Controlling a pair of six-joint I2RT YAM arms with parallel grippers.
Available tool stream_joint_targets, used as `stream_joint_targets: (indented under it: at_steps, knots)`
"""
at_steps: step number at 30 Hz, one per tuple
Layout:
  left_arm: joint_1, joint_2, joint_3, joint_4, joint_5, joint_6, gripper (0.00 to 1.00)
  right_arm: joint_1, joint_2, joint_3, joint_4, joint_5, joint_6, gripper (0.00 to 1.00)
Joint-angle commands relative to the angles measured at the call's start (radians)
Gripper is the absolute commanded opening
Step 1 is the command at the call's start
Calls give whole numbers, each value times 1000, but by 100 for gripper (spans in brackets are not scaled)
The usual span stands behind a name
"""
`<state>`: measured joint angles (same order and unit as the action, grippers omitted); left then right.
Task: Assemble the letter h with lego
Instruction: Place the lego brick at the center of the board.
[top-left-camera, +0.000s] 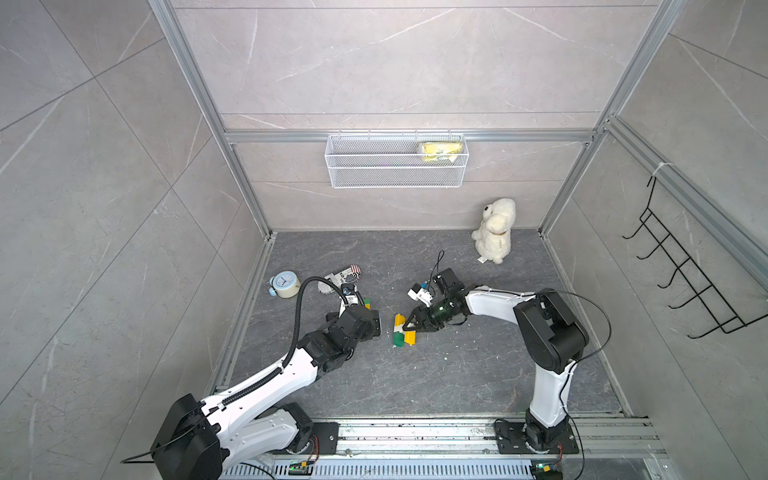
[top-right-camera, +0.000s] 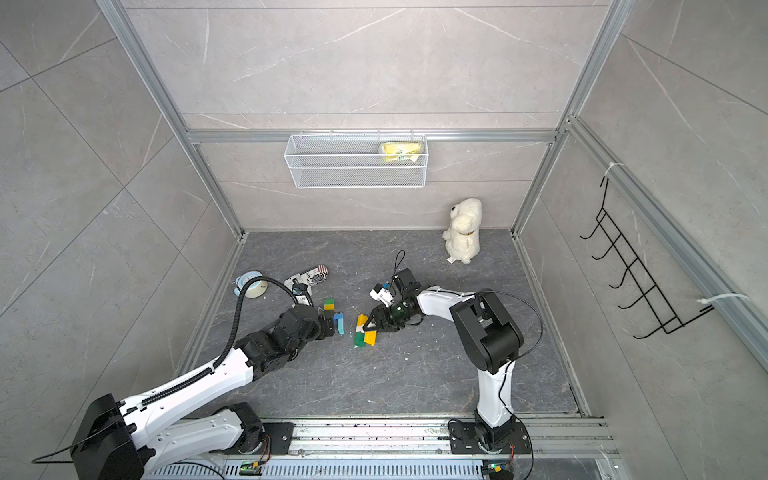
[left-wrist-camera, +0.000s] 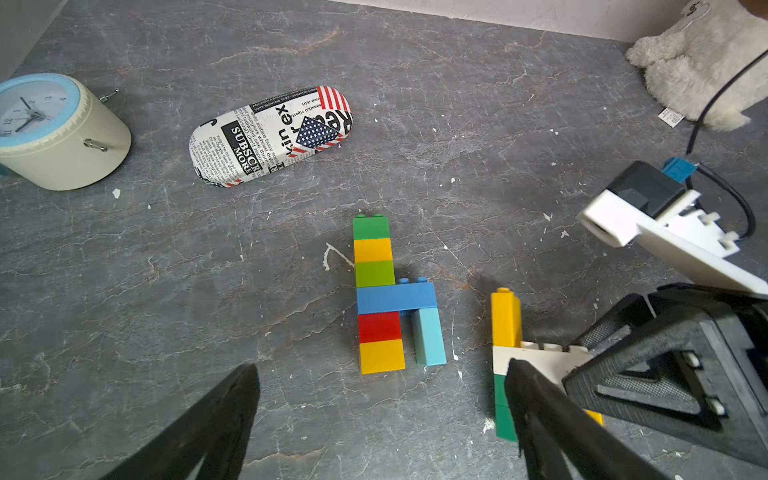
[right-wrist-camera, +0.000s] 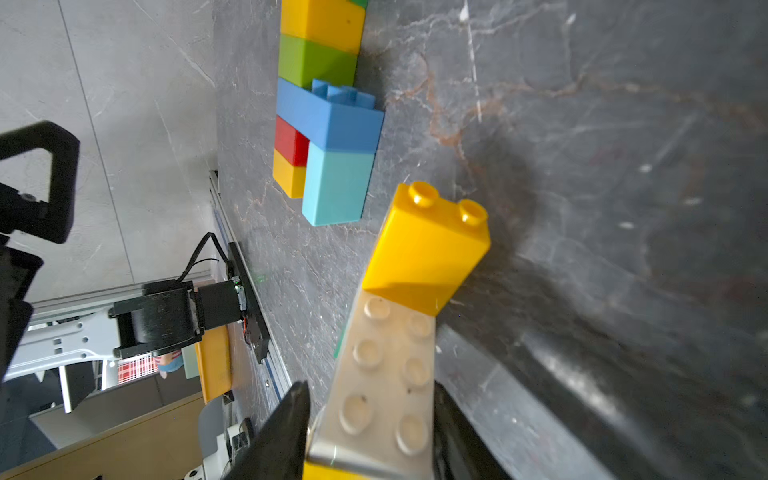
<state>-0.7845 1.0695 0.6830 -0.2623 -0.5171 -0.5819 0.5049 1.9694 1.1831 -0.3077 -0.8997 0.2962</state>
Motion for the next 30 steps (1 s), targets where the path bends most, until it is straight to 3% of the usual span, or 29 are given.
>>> stream_joint_targets:
  at_steps: [1,11,24,30]
  knots:
    - [7,0,24,0,-9,-15,96,-14,50,68,-111,-75,-69,50]
    - [8,-9,21,1,-6,-12,96,-32,71,55,-92,-46,-60,59]
    - [8,4,23,1,-15,-12,96,-7,-154,-243,226,124,157,76]
    - [8,8,24,-14,-81,-15,99,-10,-259,-246,118,356,117,83]
